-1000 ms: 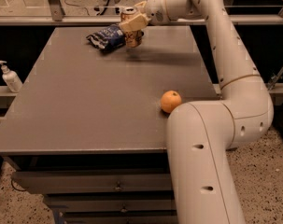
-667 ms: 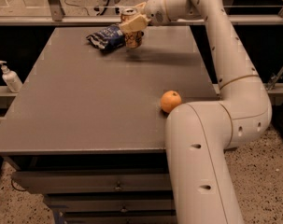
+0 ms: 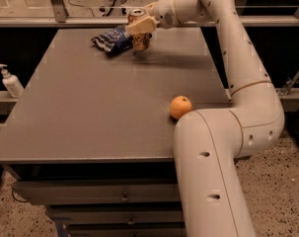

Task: Move orange can near blue chip bag

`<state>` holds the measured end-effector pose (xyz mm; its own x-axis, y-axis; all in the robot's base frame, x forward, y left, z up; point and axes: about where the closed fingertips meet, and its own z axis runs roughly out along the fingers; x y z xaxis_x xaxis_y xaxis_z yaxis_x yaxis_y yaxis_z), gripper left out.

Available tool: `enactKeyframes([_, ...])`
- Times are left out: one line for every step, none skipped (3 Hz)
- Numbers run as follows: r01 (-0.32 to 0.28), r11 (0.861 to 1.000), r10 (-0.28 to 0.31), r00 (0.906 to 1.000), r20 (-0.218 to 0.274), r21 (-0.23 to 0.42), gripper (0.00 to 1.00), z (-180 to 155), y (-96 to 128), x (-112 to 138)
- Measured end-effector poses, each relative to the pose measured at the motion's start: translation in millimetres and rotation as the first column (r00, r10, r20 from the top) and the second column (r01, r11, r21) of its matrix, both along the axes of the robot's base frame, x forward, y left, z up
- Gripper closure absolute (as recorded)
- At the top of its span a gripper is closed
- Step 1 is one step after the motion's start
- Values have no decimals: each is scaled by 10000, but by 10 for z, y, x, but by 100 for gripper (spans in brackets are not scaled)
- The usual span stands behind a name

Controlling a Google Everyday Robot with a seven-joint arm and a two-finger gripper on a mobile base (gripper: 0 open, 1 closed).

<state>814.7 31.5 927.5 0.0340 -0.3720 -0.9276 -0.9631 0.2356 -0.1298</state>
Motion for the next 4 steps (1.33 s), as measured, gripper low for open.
enactKeyframes([-47,10000,47,10000,-61,77,0,-7,10,-6])
enactKeyframes([-36,9999,38,9999,-99,149,0,-13,-3,-4])
enactKeyframes([96,9993,-99,9999,78,369,0,124,-149,-32])
enactKeyframes([294,9974,-316,9990,310,663,0,423,-458,-170])
